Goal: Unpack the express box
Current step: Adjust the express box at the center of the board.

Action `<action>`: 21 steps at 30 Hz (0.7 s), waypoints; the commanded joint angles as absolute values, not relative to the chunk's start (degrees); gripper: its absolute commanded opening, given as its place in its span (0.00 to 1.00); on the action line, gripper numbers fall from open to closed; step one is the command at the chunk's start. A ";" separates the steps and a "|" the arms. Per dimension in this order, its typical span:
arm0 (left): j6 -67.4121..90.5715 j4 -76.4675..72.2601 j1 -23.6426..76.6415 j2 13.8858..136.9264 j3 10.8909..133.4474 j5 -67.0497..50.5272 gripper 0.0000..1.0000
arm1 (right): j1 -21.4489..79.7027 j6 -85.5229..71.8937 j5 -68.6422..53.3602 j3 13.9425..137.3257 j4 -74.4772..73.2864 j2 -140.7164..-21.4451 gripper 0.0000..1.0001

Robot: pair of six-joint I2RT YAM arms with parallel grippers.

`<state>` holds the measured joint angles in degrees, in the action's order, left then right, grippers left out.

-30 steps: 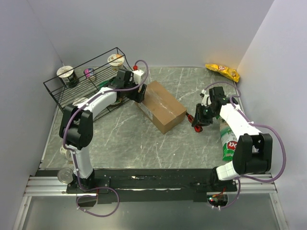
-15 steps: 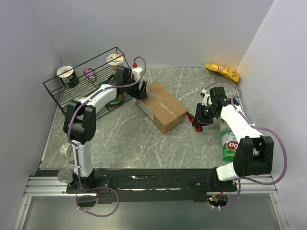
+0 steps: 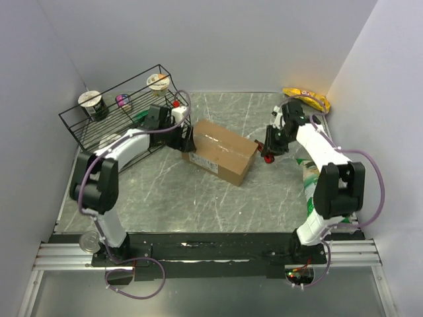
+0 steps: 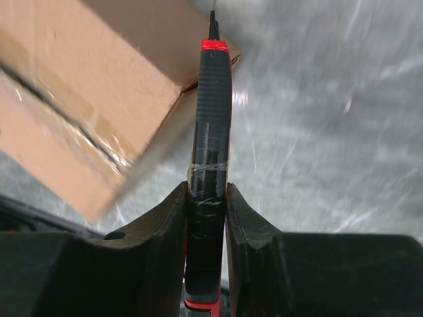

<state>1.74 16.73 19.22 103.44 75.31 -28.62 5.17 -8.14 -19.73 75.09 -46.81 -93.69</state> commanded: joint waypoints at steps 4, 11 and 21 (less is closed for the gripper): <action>-5.26 28.56 20.65 90.89 64.18 -37.43 0.79 | 10.19 -10.11 -24.87 87.44 -42.28 -101.94 0.00; -13.78 34.45 21.62 85.78 62.31 -42.28 0.79 | 13.97 -11.07 -25.40 94.30 -41.92 -108.80 0.00; -28.48 49.32 21.10 93.14 89.24 -49.48 0.79 | 5.89 -0.66 -19.86 90.20 -39.91 -95.93 0.00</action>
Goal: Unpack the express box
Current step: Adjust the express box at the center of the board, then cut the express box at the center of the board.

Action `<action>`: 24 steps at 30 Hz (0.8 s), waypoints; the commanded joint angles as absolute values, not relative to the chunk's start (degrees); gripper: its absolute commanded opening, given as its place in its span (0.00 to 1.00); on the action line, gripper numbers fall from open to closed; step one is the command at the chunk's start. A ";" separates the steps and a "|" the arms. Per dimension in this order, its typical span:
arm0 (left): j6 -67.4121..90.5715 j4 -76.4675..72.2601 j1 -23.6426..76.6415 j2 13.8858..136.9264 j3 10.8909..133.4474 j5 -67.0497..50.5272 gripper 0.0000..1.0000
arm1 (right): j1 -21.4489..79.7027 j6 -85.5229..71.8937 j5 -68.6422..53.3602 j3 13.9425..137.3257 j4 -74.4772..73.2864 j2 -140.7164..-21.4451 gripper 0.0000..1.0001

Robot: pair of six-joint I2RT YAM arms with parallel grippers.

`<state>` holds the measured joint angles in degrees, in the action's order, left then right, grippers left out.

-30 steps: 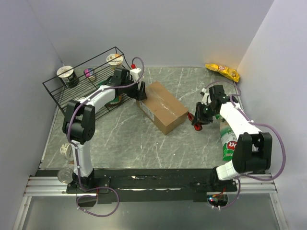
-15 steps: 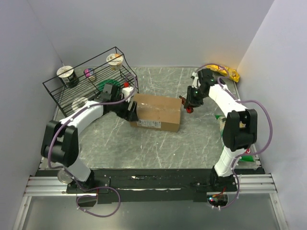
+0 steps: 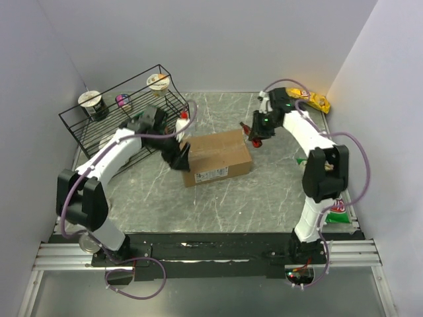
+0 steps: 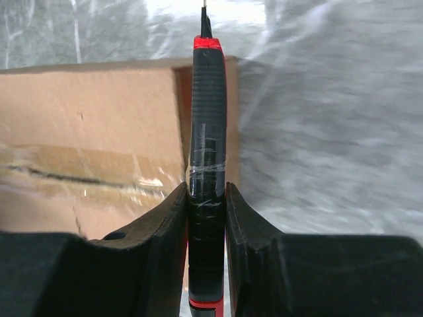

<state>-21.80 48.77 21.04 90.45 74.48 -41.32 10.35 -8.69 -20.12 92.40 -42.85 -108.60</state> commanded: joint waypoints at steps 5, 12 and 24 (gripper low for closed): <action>-16.65 28.52 21.18 96.33 94.84 -53.34 0.80 | 5.45 16.15 -25.84 81.49 -39.73 -83.34 0.00; -40.06 45.60 23.72 102.05 94.96 -57.95 0.74 | 4.58 18.72 -15.83 69.37 -39.91 -72.43 0.00; -23.48 26.65 22.07 90.63 83.59 -42.98 0.79 | 10.27 7.04 -2.29 63.64 -27.78 -80.76 0.00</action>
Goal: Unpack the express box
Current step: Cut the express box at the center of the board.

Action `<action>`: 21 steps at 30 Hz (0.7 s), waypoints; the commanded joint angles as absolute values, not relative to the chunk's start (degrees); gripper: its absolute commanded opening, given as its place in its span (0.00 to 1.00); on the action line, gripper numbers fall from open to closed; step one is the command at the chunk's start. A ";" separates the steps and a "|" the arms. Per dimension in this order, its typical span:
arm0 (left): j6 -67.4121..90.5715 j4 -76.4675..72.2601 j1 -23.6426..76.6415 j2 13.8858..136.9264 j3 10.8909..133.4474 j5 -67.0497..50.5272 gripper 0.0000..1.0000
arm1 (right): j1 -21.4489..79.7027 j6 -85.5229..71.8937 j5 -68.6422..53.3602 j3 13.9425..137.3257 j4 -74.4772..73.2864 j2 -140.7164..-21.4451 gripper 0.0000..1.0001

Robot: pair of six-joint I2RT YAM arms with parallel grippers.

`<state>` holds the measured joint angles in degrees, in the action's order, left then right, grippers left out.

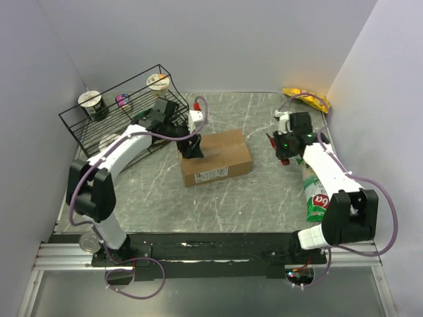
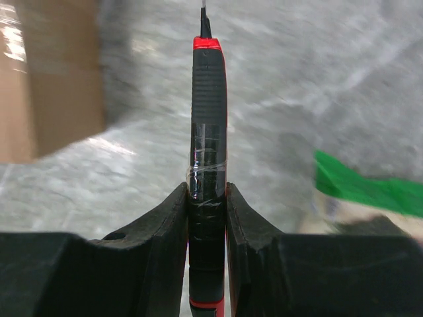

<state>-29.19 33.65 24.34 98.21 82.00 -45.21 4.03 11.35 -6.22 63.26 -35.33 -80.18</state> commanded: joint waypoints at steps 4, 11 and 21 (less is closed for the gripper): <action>-18.38 23.65 19.25 87.37 82.27 -42.10 0.79 | 15.28 0.09 -3.25 63.11 -27.51 -84.02 0.00; -16.36 17.50 18.90 81.30 79.02 -39.90 0.81 | 22.84 -7.56 -6.58 67.14 -31.55 -87.80 0.00; -10.10 10.99 19.16 86.04 79.54 -42.45 0.81 | 26.89 -0.53 -8.78 65.22 -33.93 -81.14 0.00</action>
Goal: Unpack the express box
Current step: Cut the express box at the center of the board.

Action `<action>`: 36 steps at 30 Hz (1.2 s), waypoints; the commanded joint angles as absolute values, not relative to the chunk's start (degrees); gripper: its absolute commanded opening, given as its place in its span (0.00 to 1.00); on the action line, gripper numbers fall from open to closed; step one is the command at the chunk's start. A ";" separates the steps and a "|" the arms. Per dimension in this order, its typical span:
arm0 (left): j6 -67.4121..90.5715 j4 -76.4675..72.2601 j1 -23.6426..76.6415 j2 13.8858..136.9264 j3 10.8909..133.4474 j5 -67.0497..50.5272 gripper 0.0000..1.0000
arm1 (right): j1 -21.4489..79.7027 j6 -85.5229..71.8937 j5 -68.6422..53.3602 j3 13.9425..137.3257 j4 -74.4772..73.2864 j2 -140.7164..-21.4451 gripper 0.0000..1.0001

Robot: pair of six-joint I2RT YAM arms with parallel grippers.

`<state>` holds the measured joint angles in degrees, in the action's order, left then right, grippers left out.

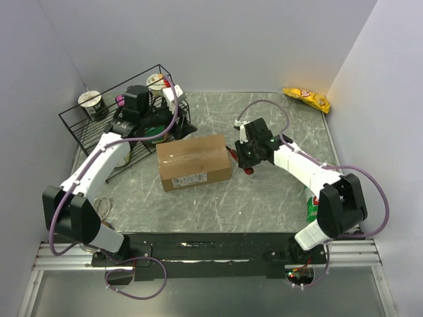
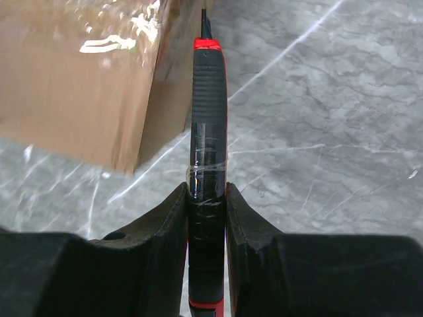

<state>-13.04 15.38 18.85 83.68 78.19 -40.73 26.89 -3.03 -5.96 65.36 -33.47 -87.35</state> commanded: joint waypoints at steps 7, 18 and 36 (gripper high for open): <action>-23.87 17.31 19.34 88.24 82.71 -55.00 0.81 | 21.28 12.89 -14.46 62.66 -37.61 -75.06 0.00; -36.46 22.66 27.07 94.30 90.16 -59.94 0.80 | 21.97 39.46 -26.37 69.95 -36.48 -69.52 0.00; -44.03 37.88 31.73 107.75 108.19 -62.75 0.49 | 23.47 39.90 -26.28 76.90 -33.75 -71.54 0.00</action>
<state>-42.17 36.91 31.44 107.22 105.06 -59.18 23.05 40.14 -26.00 73.28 -37.34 -71.37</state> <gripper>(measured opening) 0.513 0.314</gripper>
